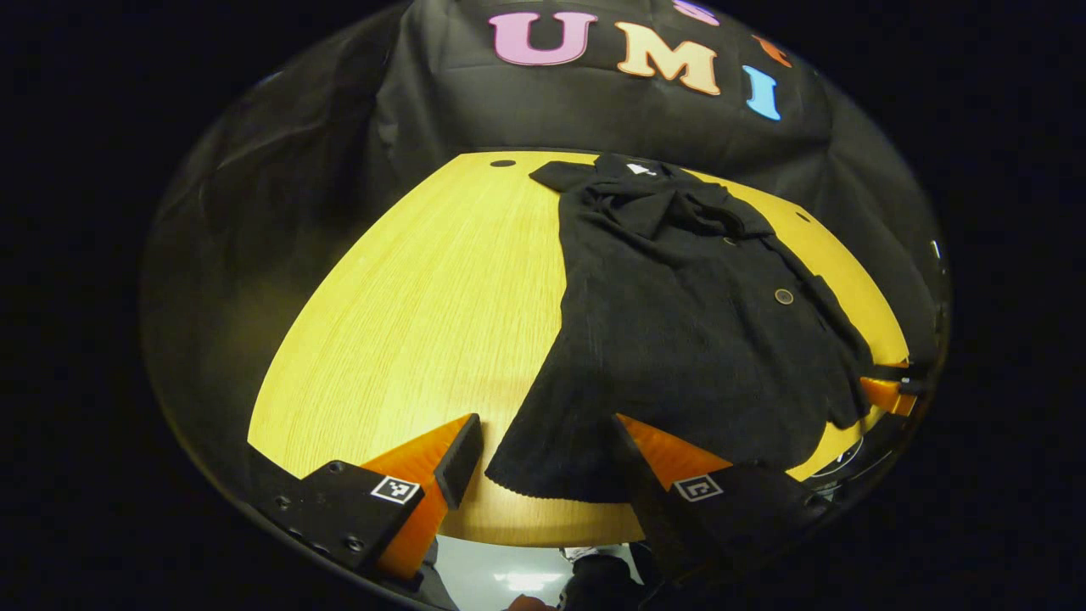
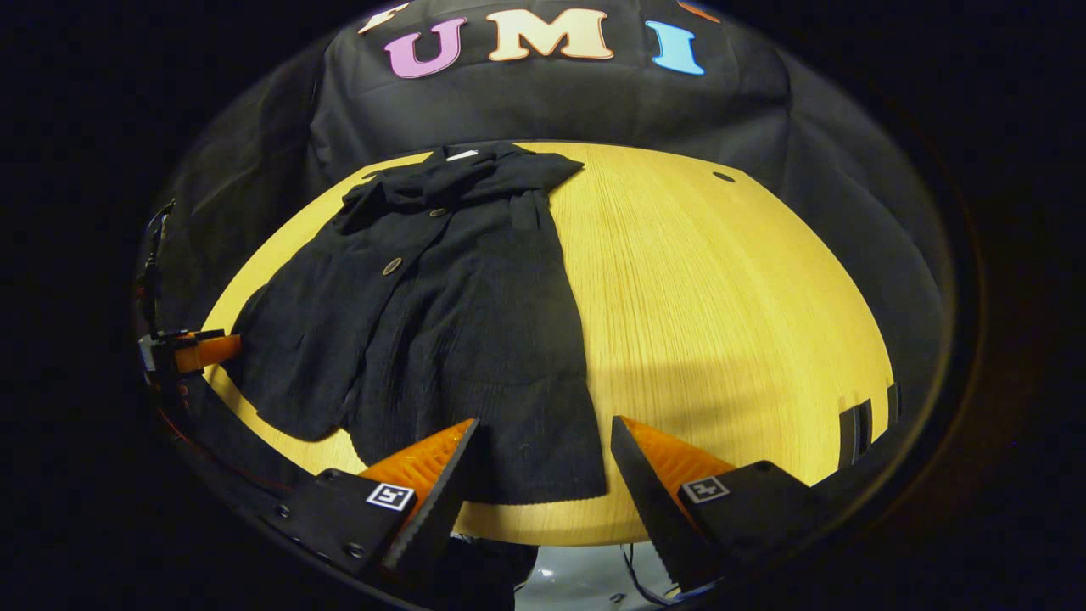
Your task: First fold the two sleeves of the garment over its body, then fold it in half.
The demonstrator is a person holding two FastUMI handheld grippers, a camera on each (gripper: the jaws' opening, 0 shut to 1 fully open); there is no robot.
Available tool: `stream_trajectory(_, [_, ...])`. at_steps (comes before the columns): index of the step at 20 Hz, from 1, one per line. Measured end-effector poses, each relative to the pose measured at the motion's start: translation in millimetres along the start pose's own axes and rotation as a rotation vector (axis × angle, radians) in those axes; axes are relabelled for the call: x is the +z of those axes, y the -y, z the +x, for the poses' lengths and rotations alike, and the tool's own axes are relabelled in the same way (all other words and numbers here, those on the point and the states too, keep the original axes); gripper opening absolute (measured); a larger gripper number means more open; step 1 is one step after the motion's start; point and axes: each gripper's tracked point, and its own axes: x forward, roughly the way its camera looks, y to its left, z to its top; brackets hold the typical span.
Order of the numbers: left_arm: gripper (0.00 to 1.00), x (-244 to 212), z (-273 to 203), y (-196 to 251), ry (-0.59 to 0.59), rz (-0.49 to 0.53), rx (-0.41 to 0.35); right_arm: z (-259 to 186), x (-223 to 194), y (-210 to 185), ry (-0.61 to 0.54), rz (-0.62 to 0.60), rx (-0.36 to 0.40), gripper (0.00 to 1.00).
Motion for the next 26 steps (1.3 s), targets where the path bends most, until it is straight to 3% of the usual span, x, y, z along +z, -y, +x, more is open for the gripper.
stream_trajectory(1, [0.93,1.3,0.0,-0.3,0.004,0.021,-0.005,0.5,-0.6,0.4,-0.001,0.004,0.000,0.94])
stream_trajectory(2, [0.93,1.4,0.9,-1.2,0.001,0.018,-0.007,1.0,0.1,0.2,-0.002,0.004,0.004,0.98])
stream_trajectory(5, [0.91,2.2,1.3,-0.4,0.013,0.001,-0.002,2.3,0.2,-8.5,-0.006,-0.022,0.029,0.87])
stream_trajectory(6, [0.87,3.5,1.8,5.5,0.023,0.005,-0.017,2.5,0.7,-12.2,-0.005,-0.039,0.044,0.74])
stream_trajectory(7, [0.73,2.4,1.9,11.5,0.026,0.013,-0.035,3.7,1.0,-16.3,-0.004,-0.056,0.066,0.67])
stream_trajectory(8, [0.65,3.3,3.7,18.0,0.023,0.011,-0.054,4.1,3.0,-20.7,0.000,-0.060,0.091,0.49])
stream_trajectory(10, [0.25,5.1,4.9,24.6,0.010,-0.014,-0.070,4.5,3.4,-21.3,-0.013,-0.039,0.111,0.12])
stream_trajectory(11, [0.05,4.8,5.3,24.6,0.002,-0.024,-0.067,4.6,1.9,-21.6,-0.025,-0.026,0.126,0.12])
stream_trajectory(12, [0.02,5.2,5.3,24.1,-0.003,-0.035,-0.062,4.6,3.4,-22.4,-0.029,-0.014,0.142,0.06])
stream_trajectory(13, [0.00,4.2,3.9,24.9,-0.010,-0.044,-0.060,4.8,3.1,-21.8,-0.037,-0.004,0.159,0.07])
stream_trajectory(19, [0.00,6.8,2.6,25.0,-0.026,-0.077,-0.032,3.4,5.5,-22.1,-0.024,-0.045,0.201,0.06])
stream_trajectory(22, [0.00,26.3,-10.8,27.6,0.028,-0.122,-0.017,-15.9,28.6,-24.6,0.076,-0.067,0.221,0.06])
stream_trajectory(26, [0.00,72.6,-30.8,40.6,0.129,-0.106,-0.045,-38.7,68.6,-29.9,0.165,-0.072,0.266,0.06])
